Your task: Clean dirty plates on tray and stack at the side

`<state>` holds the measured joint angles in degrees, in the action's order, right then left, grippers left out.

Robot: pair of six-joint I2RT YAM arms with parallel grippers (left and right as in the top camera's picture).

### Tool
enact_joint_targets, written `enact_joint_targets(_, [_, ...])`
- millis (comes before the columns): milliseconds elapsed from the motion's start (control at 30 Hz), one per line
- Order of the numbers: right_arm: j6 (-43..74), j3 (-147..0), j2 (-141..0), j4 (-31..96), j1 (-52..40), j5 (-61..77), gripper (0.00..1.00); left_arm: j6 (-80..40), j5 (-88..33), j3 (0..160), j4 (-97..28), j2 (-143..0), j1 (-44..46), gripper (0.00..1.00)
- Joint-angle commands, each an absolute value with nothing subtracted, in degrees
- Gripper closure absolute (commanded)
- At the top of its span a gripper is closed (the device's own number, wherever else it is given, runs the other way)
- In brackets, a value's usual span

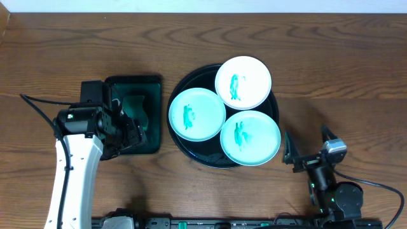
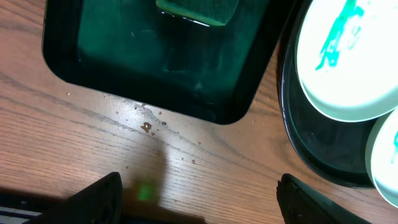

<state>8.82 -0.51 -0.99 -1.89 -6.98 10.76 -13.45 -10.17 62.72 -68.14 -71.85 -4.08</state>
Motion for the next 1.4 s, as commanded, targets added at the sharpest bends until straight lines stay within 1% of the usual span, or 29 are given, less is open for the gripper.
enact_joint_targets(0, [10.68, -3.25, -1.28, 2.09, -6.79, 23.07, 0.01, -12.73, -10.02, 63.99, -68.25, -71.81, -4.32, 0.20])
enact_joint_targets(100, [9.54, -7.18, -2.61, 11.35, -6.79, 23.68, 0.01, -12.75, -10.02, 63.99, -68.07, -71.81, -4.32, 0.20])
enact_joint_targets(133, [8.01, -8.75, -3.33, 14.26, -6.81, 23.81, 0.01, -12.73, -10.02, 63.99, -68.07, -71.81, -4.32, 0.20])
enact_joint_targets(167, [3.11, -14.44, -6.79, 21.89, -6.81, 24.29, 0.01, -12.75, -10.02, 63.99, -68.07, -71.81, -4.32, 0.20])
enact_joint_targets(300, [0.43, -23.31, -14.46, 28.95, -6.85, 24.27, 0.01, -12.75, -10.02, 63.99, -68.01, -71.81, -4.32, 0.20])
enact_joint_targets(533, [0.34, -40.36, -34.00, 41.67, -6.85, 24.51, 0.01, -12.75, -10.04, 63.99, -67.85, -71.81, -4.32, 0.20])
enact_joint_targets(900, [0.32, -64.77, -69.34, 69.19, -8.60, 24.49, 0.01, -12.75, -10.02, 63.99, -67.85, -71.81, -4.32, 0.20])
enact_joint_targets(1000, [0.34, -67.61, -76.71, 71.92, -10.48, 21.78, 0.01, -12.75, -10.02, 63.99, -67.85, -71.81, -4.32, 0.20])
enact_joint_targets(1100, [0.38, -68.31, -82.08, 71.72, -13.04, 19.25, 0.01, -12.73, -10.02, 63.99, -67.88, -71.81, -4.32, 0.20])
enact_joint_targets(1267, [2.98, -68.31, -84.29, 68.62, -16.29, 14.72, 0.01, -12.73, -10.02, 63.99, -67.85, -71.81, -4.32, 0.20])
enact_joint_targets(1367, [2.96, -68.31, -84.25, 66.37, -17.37, 14.83, 0.01, -12.73, -10.02, 63.99, -67.85, -71.81, -4.32, 0.20])
